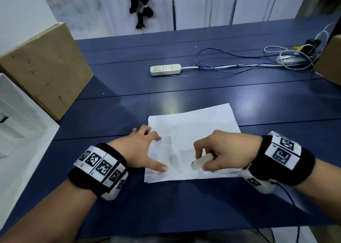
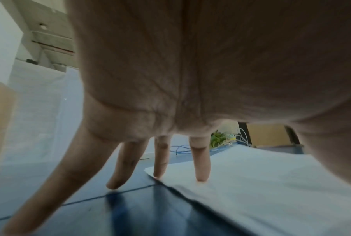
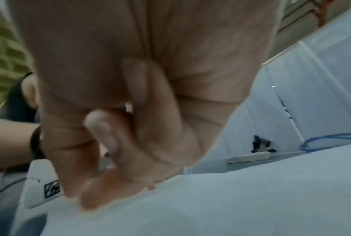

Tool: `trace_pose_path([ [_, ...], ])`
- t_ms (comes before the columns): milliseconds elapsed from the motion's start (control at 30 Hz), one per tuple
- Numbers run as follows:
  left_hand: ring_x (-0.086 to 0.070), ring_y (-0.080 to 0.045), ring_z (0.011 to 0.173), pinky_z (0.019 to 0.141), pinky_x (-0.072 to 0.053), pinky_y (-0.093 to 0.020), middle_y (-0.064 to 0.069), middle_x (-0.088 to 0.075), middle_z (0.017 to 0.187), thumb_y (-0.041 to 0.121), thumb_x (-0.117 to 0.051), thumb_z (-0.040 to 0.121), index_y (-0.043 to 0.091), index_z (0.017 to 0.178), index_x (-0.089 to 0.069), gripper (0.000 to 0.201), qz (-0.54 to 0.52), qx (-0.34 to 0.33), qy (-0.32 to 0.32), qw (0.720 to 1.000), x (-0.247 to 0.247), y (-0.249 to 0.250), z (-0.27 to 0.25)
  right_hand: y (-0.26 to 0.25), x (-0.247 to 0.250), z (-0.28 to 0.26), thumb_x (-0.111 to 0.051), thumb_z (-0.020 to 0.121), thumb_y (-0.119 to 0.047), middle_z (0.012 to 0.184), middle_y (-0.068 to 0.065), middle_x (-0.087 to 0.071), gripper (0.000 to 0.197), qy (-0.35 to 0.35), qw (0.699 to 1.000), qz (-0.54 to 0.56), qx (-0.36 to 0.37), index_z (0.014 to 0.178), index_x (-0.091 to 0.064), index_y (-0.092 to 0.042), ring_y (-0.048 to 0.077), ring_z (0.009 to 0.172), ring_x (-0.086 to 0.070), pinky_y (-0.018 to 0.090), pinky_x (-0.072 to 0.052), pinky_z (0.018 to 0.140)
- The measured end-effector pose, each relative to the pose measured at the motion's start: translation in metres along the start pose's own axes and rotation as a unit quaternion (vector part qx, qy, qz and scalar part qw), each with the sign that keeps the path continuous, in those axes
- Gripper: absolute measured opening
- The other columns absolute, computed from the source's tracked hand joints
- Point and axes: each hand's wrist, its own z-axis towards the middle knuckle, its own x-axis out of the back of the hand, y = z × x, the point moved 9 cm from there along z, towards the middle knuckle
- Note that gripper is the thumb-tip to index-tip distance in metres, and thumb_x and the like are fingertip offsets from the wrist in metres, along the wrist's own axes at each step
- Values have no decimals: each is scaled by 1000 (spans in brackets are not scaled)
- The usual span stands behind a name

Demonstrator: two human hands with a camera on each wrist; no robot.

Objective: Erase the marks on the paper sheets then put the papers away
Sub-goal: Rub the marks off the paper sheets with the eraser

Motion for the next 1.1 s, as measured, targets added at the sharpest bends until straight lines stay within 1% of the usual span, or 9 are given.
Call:
trace_pose_path([
  [133, -6, -25, 150, 116, -15, -62, 12, 1, 155, 85, -57, 66, 45, 144, -35, 91, 26, -6, 57, 998, 30, 5, -11, 31, 39, -15, -72, 80, -31, 67, -11, -69, 18, 88, 995, 16, -46, 96, -65, -30, -1, 62, -57, 23, -48, 59],
  [233, -49, -16, 119, 105, -39, -44, 8, -46, 126, 64, -53, 88, 41, 123, -58, 42, 38, -69, 171, 982, 75, 30, -13, 59, 67, -17, -74, 80, -30, 64, -10, -71, 13, 137, 986, 37, -86, 89, -64, -29, 2, 59, -59, 27, -50, 62],
  [300, -56, -16, 107, 90, -46, -36, 8, -57, 109, 36, -49, 98, 34, 112, -63, 21, 36, -95, 200, 974, 93, 46, -1, 72, 85, -14, -74, 80, -29, 63, -7, -72, 13, 177, 977, 50, -104, 86, -63, -27, 2, 54, -57, 27, -48, 59],
  [400, -54, -17, 109, 91, -48, -38, 7, -56, 114, 18, -49, 91, 30, 123, -55, 35, 43, -103, 178, 978, 93, 60, 30, 83, 98, 1, -74, 80, -28, 64, -2, -72, 13, 205, 970, 62, -114, 86, -63, -26, -1, 51, -55, 21, -48, 54],
  [600, -54, -17, 113, 90, -49, -36, 7, -50, 124, 64, -73, 70, 26, 127, -59, 70, 107, -89, 107, 985, 66, 74, 66, 74, 78, 46, -73, 81, -26, 67, -4, -73, 12, 100, 992, 4, -79, 89, -64, -25, -2, 48, -55, 15, -43, 50],
  [700, -54, -15, 111, 90, -50, -37, 9, -49, 124, 65, -79, 63, 27, 129, -59, 79, 81, -99, 103, 986, 60, 69, 70, 73, 78, 65, -72, 81, -27, 73, -5, -75, 15, 88, 993, -42, -70, 93, -64, -24, -5, 57, -57, 16, -40, 55],
  [867, -52, -14, 114, 94, -48, -38, 10, -51, 128, 68, -79, 61, 28, 131, -59, 82, 57, -107, 113, 986, 61, 64, 71, 77, 84, 77, -72, 81, -30, 80, -2, -68, 22, 118, 988, -61, -84, 99, -65, -19, 18, 78, -57, 28, -45, 69],
  [1033, -48, -13, 126, 107, -39, -31, 9, -44, 143, 68, -80, 60, 19, 142, -47, 102, 44, -117, 109, 986, 57, 56, 70, 52, 47, 59, -72, 79, -48, 61, -8, -65, 28, -11, 998, -54, -18, 86, -64, -21, 4, 55, -54, 14, -38, 51],
  [1100, -40, -10, 134, 111, -29, -22, 9, -35, 152, 65, -81, 62, 17, 147, -41, 106, 39, -134, 98, 985, 54, 55, 67, 49, 48, 62, -72, 79, -48, 61, -8, -65, 28, -25, 997, -78, -15, 87, -65, -23, 4, 55, -53, 17, -39, 52],
])
